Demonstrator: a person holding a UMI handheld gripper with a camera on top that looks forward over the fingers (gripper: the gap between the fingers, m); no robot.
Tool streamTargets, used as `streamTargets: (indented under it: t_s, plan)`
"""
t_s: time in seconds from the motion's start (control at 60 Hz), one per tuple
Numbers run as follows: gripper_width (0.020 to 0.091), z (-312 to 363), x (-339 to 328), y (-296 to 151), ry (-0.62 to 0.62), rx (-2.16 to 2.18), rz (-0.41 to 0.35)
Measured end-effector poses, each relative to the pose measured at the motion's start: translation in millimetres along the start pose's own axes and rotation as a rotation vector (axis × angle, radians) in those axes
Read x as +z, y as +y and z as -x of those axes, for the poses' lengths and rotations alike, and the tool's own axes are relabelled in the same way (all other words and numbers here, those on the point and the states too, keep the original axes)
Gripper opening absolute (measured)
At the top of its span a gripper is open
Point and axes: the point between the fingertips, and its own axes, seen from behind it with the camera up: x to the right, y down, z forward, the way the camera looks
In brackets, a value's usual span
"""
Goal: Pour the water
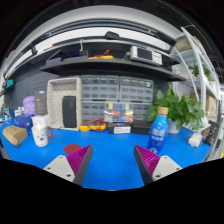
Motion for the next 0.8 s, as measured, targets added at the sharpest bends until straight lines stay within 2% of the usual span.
streamTargets:
  t_s: [0.15,0.317,0.45,0.667,0.733,0.75,0.8]
  plan:
    - [0.0849,-67,-7,22,0.095,0.031,-0.002]
    - [0.0828,-127,8,24,0.181,0.068,-0.032]
    - [0.0828,-148,38,20,0.180,0.055,-0.036]
    - [0.0789,-158,88,15,0.170,0.022,-0.031]
    - [0.0736,-157,97,14,0.157,0.024,-0.033]
    - [0.0744,-156,99,15,0.155,0.025,-0.032]
    - [0.0588,-155,103,15,0.150,0.022,-0.024]
